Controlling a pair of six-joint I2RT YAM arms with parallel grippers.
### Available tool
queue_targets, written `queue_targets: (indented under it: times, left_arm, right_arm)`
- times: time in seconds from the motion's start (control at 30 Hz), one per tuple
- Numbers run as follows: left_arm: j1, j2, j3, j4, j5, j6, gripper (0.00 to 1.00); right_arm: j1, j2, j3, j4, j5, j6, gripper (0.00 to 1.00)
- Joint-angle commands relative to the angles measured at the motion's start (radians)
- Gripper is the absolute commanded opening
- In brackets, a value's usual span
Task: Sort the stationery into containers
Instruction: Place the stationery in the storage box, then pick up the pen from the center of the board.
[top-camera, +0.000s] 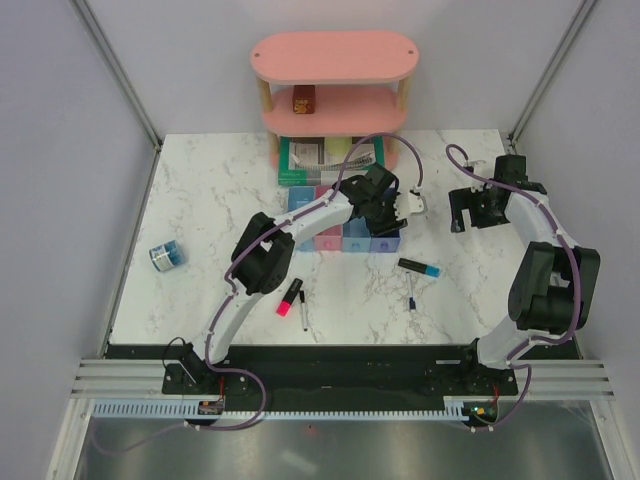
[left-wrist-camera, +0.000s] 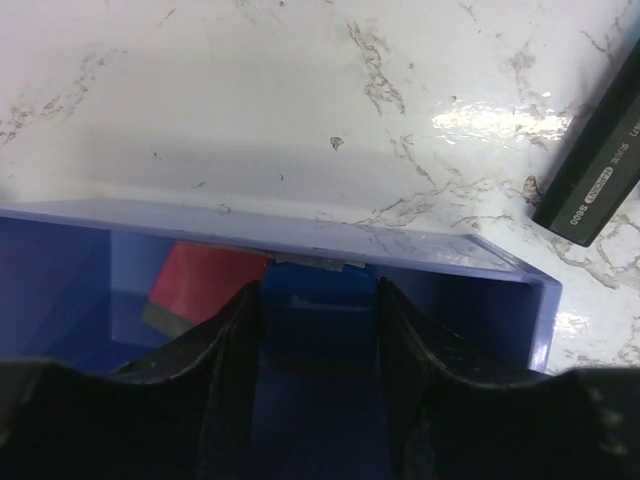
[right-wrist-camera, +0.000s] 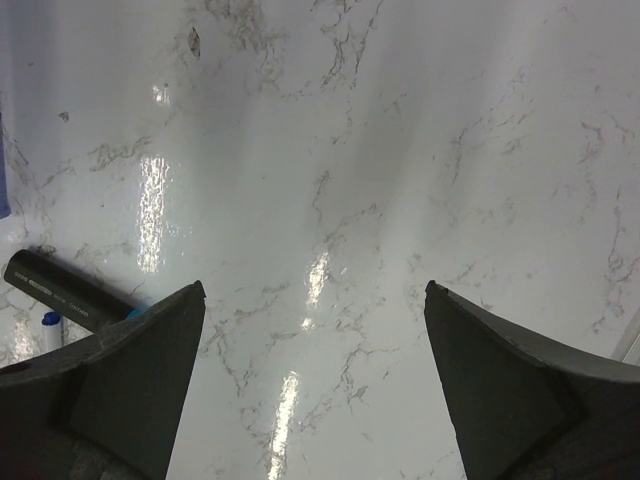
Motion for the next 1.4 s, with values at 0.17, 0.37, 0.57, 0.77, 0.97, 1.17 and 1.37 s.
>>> queue_targets:
  times: [0.17, 0.37, 0.57, 0.77, 0.97, 1.17, 1.37]
  left_arm:
    - [0.001, -0.053, -0.012, 0.058, -0.040, -0.002, 0.72]
    - [0.001, -0.076, 0.022, 0.065, -0.058, -0.034, 0.77]
    - [-0.001, -0.141, 0.035, 0.071, -0.070, -0.089, 0.80]
    - [0.001, -0.250, 0.020, 0.071, -0.109, -0.102, 0.82]
    - [0.028, -0.394, -0.067, 0.033, -0.176, -0.137, 0.88]
    - [0.142, -0.549, -0.261, -0.056, -0.185, -0.190, 0.91]
    - [0.271, -0.721, -0.562, -0.080, -0.141, -0.180, 0.94]
  right_arm:
    - [-0.005, -0.007, -0.009, -0.004, -0.050, -0.023, 0.98]
    - [-0.005, -0.026, -0.027, -0.021, -0.063, -0.044, 0.98]
    - [-0.002, -0.033, -0.063, -0.042, -0.097, -0.098, 0.98]
    - [0.004, -0.052, -0.095, -0.074, -0.140, -0.187, 0.98]
    - [0.064, -0.073, -0.149, -0.091, -0.123, -0.317, 0.98]
    - [0.148, -0.069, -0.173, -0.084, -0.085, -0.375, 0.98]
    - [0.237, -0.026, -0.172, -0.056, -0.047, -0.409, 0.98]
